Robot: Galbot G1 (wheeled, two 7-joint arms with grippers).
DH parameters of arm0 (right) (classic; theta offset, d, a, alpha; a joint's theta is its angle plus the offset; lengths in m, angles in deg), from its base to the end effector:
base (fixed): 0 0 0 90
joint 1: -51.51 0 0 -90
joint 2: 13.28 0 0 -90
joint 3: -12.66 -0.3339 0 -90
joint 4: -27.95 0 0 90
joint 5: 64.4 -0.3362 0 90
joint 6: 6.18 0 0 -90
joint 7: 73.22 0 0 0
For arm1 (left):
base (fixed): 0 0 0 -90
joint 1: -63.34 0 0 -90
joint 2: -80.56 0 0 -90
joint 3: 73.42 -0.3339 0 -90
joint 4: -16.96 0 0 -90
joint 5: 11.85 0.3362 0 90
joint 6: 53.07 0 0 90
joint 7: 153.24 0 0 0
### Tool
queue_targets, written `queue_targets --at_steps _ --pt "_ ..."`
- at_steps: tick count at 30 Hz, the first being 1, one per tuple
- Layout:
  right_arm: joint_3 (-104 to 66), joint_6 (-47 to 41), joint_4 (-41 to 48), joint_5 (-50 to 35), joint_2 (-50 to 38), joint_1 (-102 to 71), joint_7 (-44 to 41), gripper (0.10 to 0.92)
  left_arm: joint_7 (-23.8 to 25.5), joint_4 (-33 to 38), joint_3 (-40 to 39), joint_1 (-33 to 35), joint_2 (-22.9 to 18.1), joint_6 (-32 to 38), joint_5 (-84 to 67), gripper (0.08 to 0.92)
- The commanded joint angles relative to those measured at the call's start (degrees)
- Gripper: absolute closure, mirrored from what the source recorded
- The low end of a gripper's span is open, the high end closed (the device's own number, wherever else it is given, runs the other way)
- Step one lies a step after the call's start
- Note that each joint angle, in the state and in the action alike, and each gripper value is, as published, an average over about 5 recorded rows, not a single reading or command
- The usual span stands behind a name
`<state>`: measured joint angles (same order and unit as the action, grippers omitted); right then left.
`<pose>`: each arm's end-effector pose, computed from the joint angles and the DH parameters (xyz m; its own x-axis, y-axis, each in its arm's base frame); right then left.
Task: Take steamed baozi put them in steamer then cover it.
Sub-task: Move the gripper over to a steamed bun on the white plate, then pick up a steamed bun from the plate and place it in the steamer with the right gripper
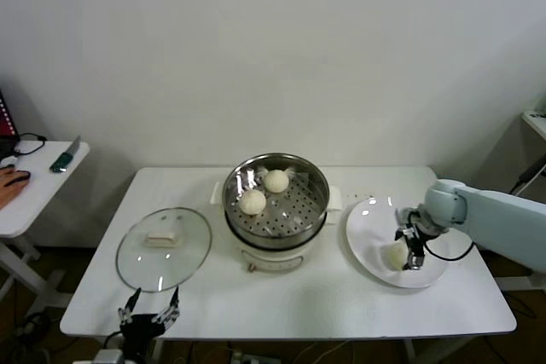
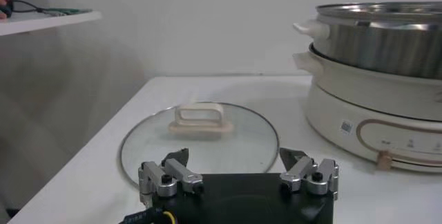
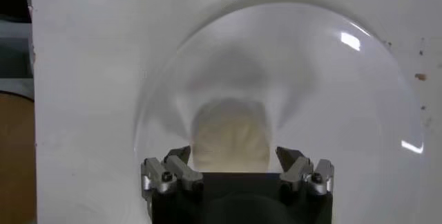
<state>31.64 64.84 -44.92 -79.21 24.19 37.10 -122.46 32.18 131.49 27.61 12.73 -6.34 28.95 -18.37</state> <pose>0.4626 -0.1588 -0.2268 -0.1109 -0.0286 0.9934 -0.9933 0.0371 -0.1098 0.1109 0.0689 -0.3380 -0.9254 -0.0581 0.3746 -0.0557 0.9983 0.0174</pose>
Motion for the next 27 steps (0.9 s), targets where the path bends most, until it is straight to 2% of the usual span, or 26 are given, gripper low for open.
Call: queue_targets --at_steps 1,4,10,17,20,27 --pt "-2.1 -0.1 1.5 1.0 1.2 -2.9 0.0 0.203 0.0 0.1 0.0 0.0 -0.1 0.0 0.0 0.177" --pt "-2.1 0.0 1.4 1.1 1.1 -2.6 -0.1 0.238 0.0 0.1 0.0 0.0 -0.2 0.0 0.0 0.177" --pt "-1.1 0.7 1.0 1.3 1.0 0.2 -1.1 0.381 0.0 0.1 -0.1 -0.1 -0.2 0.0 0.0 0.177" --pt "5.1 5.1 0.1 -0.4 2.3 12.3 -4.7 0.406 0.0 0.2 -0.2 -0.3 -0.2 -0.2 0.0 0.177" --pt "10.4 9.4 -0.1 -3.3 4.5 21.5 -6.9 0.406 0.0 0.3 -0.4 -0.4 -0.3 -0.4 0.2 0.177" --pt "18.5 28.0 2.9 -5.6 14.4 39.8 -11.3 0.406 0.0 0.6 -0.5 -0.5 -0.5 -0.6 0.5 0.177"
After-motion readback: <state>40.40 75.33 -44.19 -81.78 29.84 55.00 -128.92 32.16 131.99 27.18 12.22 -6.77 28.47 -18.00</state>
